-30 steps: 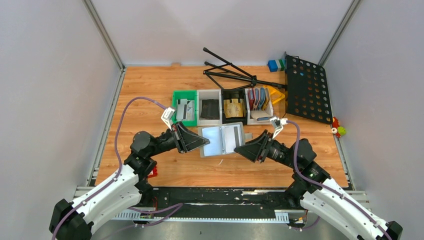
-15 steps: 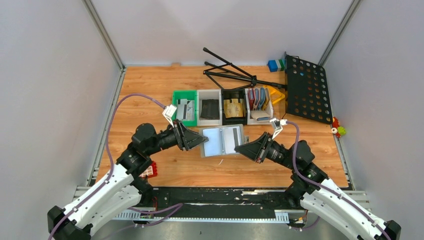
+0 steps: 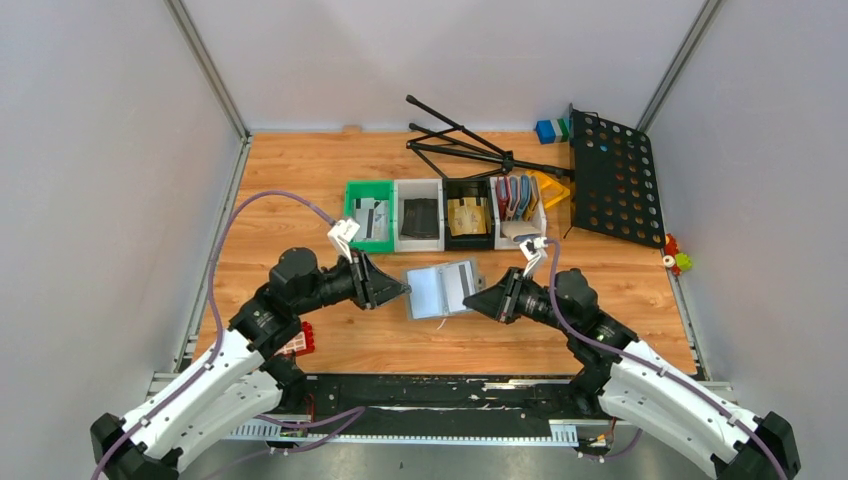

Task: Take the credit cards out of the card holder
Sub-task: Remove the credit card from the card holder.

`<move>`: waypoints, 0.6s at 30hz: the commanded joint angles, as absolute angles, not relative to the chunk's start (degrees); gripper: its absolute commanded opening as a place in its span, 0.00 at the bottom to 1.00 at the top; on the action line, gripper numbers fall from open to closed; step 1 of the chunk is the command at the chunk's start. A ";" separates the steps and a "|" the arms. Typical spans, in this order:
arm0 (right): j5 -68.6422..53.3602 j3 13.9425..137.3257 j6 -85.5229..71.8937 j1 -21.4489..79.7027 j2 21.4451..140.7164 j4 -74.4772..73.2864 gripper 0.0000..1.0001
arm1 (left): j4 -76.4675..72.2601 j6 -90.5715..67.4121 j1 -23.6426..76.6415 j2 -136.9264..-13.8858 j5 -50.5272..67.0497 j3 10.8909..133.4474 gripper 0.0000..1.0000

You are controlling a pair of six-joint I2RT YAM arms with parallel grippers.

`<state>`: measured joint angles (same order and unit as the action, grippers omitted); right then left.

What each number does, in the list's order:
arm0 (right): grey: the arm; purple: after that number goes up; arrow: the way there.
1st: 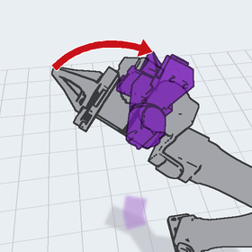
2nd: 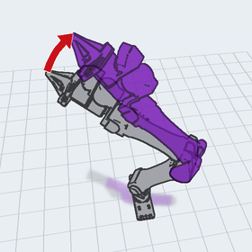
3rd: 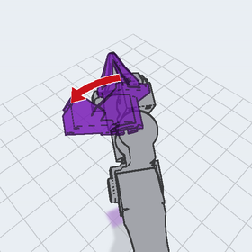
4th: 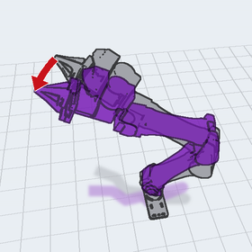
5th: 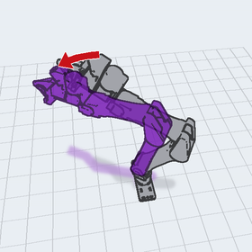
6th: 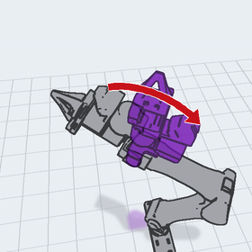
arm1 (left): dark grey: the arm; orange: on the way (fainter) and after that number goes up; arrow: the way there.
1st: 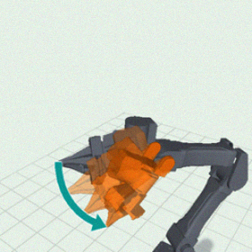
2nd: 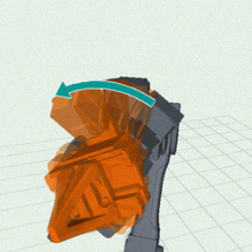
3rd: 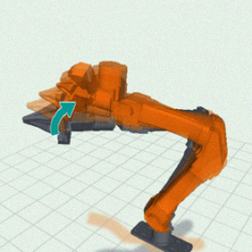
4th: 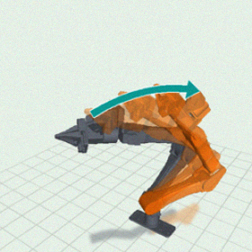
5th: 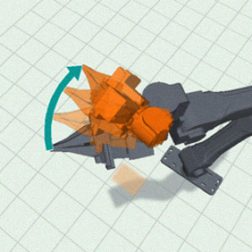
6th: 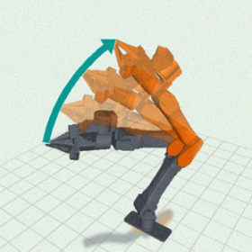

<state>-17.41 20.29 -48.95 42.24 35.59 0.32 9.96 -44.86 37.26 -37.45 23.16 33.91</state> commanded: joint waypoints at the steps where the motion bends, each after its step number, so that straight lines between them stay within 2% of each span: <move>1: -20.48 22.48 -49.15 42.29 36.70 8.51 0.00 | -3.29 -49.62 42.83 -40.48 27.93 30.95 0.38; 4: -21.90 21.61 -50.69 42.49 36.66 12.24 0.00 | -6.40 -50.02 46.79 -44.69 27.59 30.83 0.38; 8: -23.93 21.58 -52.12 42.96 36.54 14.24 0.00 | -12.58 -52.57 47.37 -49.05 29.34 29.46 0.38; 18: -28.64 18.44 -58.65 43.17 36.42 23.93 0.00 | -21.50 -57.48 47.37 -49.28 27.11 25.76 0.37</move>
<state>-25.41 19.53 -54.06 42.72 37.34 13.78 -15.68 -55.29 47.29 -49.82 28.21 26.89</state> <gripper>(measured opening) 0.060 0.380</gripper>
